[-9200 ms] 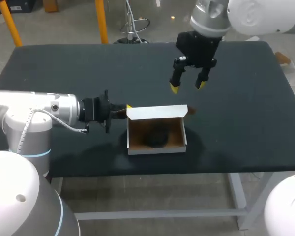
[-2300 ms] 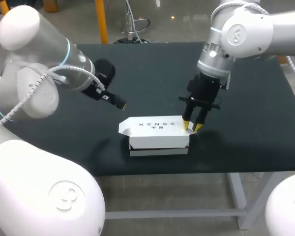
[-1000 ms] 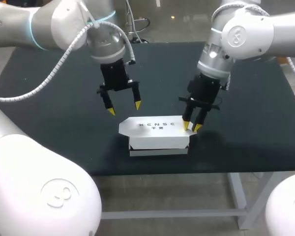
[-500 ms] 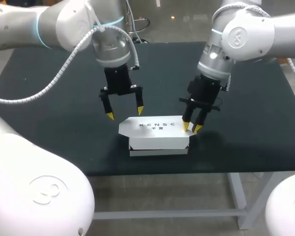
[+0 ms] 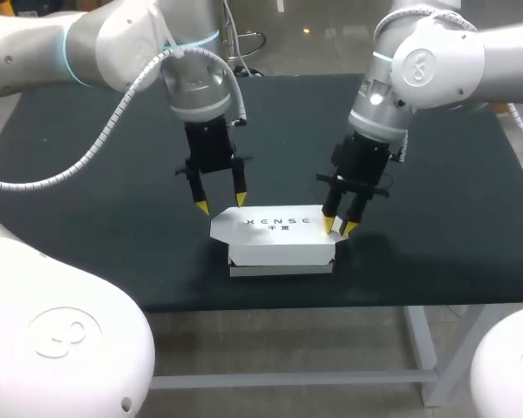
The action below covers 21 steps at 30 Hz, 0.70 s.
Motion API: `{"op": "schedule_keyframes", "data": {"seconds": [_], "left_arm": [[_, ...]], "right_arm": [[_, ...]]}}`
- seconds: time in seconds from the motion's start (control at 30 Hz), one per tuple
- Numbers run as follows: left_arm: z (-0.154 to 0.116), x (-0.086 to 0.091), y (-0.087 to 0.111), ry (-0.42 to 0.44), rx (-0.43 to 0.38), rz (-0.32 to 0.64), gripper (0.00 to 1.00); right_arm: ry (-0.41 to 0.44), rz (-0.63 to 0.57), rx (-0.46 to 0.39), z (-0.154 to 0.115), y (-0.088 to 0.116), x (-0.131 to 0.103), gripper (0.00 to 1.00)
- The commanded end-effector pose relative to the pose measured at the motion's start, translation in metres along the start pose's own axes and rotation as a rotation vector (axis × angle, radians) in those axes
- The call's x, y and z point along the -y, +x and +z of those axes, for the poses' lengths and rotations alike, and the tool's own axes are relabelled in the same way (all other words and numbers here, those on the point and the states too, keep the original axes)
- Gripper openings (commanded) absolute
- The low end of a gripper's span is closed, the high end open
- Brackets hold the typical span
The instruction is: Assemble the packaging by folding the flat box into shape, placing the metal phone stand inside, and closing the box properly
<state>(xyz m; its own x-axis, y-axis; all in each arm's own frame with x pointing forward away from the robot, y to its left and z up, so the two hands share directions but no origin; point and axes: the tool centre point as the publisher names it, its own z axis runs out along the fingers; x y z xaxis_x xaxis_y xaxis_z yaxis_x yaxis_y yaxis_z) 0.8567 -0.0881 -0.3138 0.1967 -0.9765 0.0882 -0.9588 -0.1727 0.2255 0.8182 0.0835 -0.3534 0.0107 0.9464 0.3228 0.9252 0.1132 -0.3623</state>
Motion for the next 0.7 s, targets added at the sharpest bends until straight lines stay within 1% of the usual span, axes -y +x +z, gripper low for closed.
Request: {"op": "schedule_keyframes", "data": {"seconds": [0.03, 0.13, 0.17, 0.2, 0.23, 0.27, 0.3, 0.4, 0.7], "left_arm": [[0.012, -0.005, 0.000, 0.010, -0.002, -0.016, 0.79], [0.018, -0.009, 0.000, 0.015, -0.003, -0.019, 0.66], [0.020, -0.010, 0.000, 0.016, -0.004, -0.018, 0.56], [0.020, -0.011, 0.000, 0.017, -0.004, -0.015, 0.54], [0.021, -0.011, 0.000, 0.018, -0.007, -0.017, 0.56], [0.022, -0.012, -0.001, 0.018, -0.009, -0.013, 0.55], [0.022, -0.013, -0.001, 0.019, -0.009, -0.013, 0.52], [0.025, -0.015, -0.001, 0.024, -0.008, -0.011, 0.49], [0.032, -0.019, -0.002, 0.054, -0.012, -0.001, 0.53]], "right_arm": [[0.002, 0.001, -0.002, 0.000, 0.000, -0.001, 0.33], [0.001, 0.001, -0.005, 0.000, 0.000, -0.002, 0.33], [0.002, 0.001, -0.006, 0.000, 0.001, -0.002, 0.33], [0.002, 0.001, -0.006, 0.000, 0.001, -0.002, 0.33], [0.003, 0.000, -0.006, 0.001, 0.001, -0.002, 0.33], [0.004, 0.000, -0.006, 0.001, 0.002, -0.002, 0.33], [0.004, 0.000, -0.007, 0.001, 0.002, -0.002, 0.33], [0.005, -0.001, -0.008, 0.001, 0.002, -0.002, 0.33], [0.008, -0.001, -0.016, 0.003, 0.004, -0.003, 0.34]]}}
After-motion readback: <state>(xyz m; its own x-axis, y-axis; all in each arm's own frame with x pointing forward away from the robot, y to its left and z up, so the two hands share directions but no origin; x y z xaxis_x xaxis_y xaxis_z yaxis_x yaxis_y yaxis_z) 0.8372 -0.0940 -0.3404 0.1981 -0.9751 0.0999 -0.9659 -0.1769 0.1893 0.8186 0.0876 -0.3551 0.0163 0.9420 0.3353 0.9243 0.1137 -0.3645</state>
